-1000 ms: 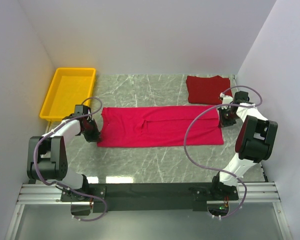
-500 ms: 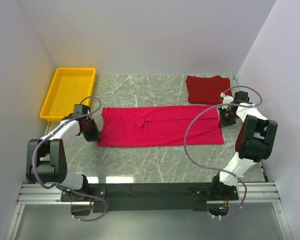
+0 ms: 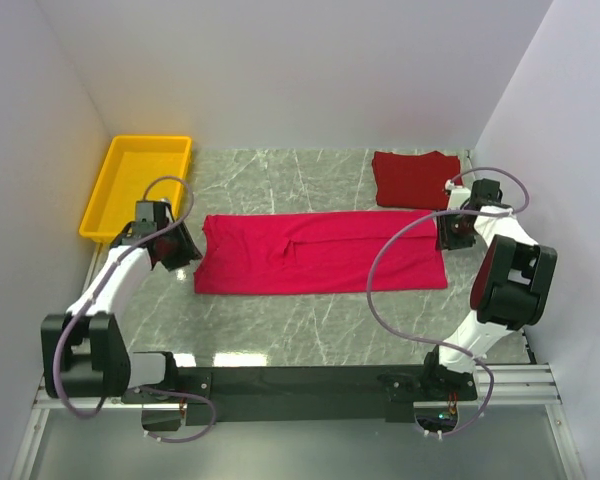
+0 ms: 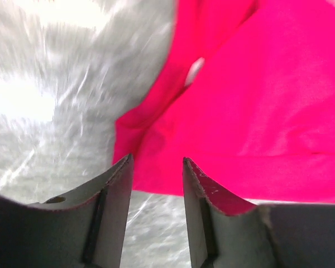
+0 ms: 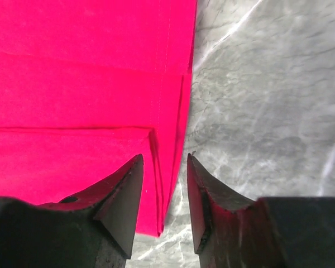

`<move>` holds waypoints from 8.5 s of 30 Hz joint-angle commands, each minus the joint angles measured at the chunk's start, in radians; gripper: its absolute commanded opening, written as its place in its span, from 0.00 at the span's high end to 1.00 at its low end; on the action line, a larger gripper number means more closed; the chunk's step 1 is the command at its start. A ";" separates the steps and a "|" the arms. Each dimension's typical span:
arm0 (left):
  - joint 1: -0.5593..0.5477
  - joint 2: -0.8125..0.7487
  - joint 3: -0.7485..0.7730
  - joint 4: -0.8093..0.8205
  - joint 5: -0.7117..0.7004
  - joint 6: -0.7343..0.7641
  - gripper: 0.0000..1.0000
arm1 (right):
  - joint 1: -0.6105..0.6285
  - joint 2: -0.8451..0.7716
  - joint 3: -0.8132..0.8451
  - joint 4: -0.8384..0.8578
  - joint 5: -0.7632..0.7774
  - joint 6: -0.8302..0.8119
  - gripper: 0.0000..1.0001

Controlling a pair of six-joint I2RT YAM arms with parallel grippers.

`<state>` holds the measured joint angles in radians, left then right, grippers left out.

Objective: Fold and stack the t-shirts
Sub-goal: Fold the tshirt

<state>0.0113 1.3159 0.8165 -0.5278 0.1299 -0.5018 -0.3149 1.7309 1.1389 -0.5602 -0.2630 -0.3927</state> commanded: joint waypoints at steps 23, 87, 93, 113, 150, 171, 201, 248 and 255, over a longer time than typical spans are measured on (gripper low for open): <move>-0.074 0.270 0.306 0.362 0.108 0.028 0.40 | 0.220 -0.329 -0.122 -0.019 -0.436 -0.351 0.46; 0.064 -0.312 0.038 0.263 0.011 -0.095 0.12 | 0.841 0.568 1.029 -0.165 -0.130 0.052 0.44; 0.067 -0.382 -0.014 0.218 0.028 -0.129 0.12 | 0.870 0.739 1.225 -0.199 -0.028 0.146 0.44; 0.065 -0.400 -0.120 0.201 0.083 -0.210 0.14 | 0.898 0.845 1.243 -0.228 -0.042 0.126 0.45; 0.068 -0.423 -0.151 0.189 0.111 -0.241 0.14 | 0.916 0.851 1.226 -0.164 -0.001 0.210 1.00; 0.067 -0.406 -0.181 0.216 0.128 -0.262 0.14 | 0.824 0.872 1.279 -0.073 0.215 0.514 1.00; -0.031 -0.166 -0.295 0.661 0.177 -0.537 0.18 | 0.648 0.770 1.204 0.117 0.301 0.754 0.14; -0.182 0.709 0.605 0.344 -0.363 -0.281 0.99 | 0.424 -0.134 0.239 0.192 -0.249 0.276 0.13; -0.120 0.885 0.858 0.233 -0.343 -0.169 0.99 | 0.419 -0.142 0.222 0.191 -0.245 0.264 0.13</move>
<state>-0.1444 2.1468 1.5806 -0.2382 -0.1909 -0.7586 0.1131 1.6474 1.3693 -0.3782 -0.4965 -0.1143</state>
